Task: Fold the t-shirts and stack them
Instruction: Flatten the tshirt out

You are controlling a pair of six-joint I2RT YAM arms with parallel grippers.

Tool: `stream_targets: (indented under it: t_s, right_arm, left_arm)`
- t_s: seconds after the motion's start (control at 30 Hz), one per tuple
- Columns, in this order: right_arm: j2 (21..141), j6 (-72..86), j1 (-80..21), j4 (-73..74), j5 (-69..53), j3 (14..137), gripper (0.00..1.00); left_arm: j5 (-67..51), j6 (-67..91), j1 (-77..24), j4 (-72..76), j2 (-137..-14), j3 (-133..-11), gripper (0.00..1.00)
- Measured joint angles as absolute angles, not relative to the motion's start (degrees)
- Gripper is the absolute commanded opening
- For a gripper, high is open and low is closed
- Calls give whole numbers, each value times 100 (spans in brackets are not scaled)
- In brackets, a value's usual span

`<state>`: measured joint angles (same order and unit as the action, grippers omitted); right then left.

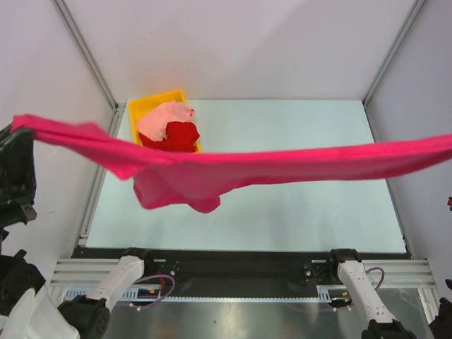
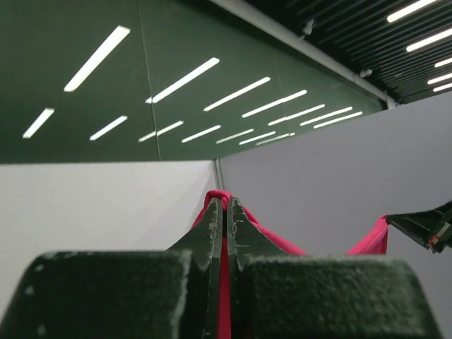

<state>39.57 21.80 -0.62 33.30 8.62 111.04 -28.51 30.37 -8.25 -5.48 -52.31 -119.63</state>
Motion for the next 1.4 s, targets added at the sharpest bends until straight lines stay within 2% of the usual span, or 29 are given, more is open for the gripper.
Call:
stream_targets:
  t_s: [0.1,0.17,0.33,0.5,0.73,0.87,0.97,1.1,1.2,1.27,1.3,1.33,1.37,1.4]
  right_arm:
    - [3610,2381,-95,2875,967,10339,0]
    - [3859,2718,-274,2902,819,10165,0]
    - [5468,3166,-598,2982,-189,10422,0]
    - [6512,3076,-600,4163,342,10766,0]
    - [6740,2926,-530,4458,340,11487,0]
    - [6497,2825,-504,4469,294,11273,0]
    - [5874,2873,-502,4488,158,10274,4]
    - [4624,3247,-499,4759,-353,8119,7]
    - [3588,3647,-499,5225,-941,6370,8]
    - [3030,3815,-502,5833,-1240,5472,16]
    - [2821,3883,-499,6064,-1326,5190,25]
    - [2591,3938,-502,6353,-1446,4908,46]
    - [2386,3983,-502,6602,-1575,4676,56]
    - [2224,3979,-502,6753,-1719,4442,70]
  left_arm:
    - [-2799,3183,-825,196,-4980,-11369,0]
    - [-2762,3404,-825,226,-5240,-11281,0]
    - [-2805,3920,-945,12,-6687,-11277,0]
    - [-2718,3903,-963,-1037,-7828,-11371,0]
    - [-2744,3896,-974,-1708,-8455,-12396,0]
    - [-2762,3830,-974,-1660,-8167,-12425,0]
    - [-2724,3693,-974,-1450,-7271,-11236,0]
    - [-2388,3588,-987,-1389,-5395,-8427,0]
    - [-1920,3618,-993,-2045,-4001,-6410,0]
    - [-1704,3715,-996,-2628,-3151,-5356,0]
    - [-1649,3765,-996,-2919,-2768,-4856,0]
    - [-1616,3828,-998,-3288,-2401,-4445,4]
    - [-1601,3894,-998,-3647,-2097,-4101,12]
    - [-1579,3922,-1000,-3918,-1898,-3879,29]
